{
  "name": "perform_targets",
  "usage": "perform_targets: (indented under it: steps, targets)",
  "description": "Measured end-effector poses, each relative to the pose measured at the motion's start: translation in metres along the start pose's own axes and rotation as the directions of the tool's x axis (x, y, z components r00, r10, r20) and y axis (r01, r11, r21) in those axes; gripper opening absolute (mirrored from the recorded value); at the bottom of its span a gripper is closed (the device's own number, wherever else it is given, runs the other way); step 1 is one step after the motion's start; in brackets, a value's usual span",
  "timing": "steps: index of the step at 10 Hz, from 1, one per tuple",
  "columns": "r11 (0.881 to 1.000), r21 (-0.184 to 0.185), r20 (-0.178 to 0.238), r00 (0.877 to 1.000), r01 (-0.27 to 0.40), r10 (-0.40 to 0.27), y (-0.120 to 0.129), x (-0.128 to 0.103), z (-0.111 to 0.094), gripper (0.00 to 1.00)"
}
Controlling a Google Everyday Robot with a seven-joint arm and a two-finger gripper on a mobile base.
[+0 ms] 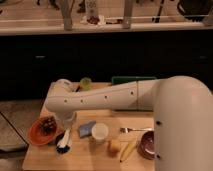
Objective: Place brush in metal cup
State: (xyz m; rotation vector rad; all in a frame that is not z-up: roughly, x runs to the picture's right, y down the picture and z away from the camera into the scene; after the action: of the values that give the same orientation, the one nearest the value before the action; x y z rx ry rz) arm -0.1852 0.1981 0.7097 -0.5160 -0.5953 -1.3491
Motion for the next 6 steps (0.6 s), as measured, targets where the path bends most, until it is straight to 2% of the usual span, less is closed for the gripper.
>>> perform_targets:
  steps: [6]
  targets:
    - [1.000,0.005,0.016,1.000,0.005,-0.005,-0.009,-0.017,0.011,0.00]
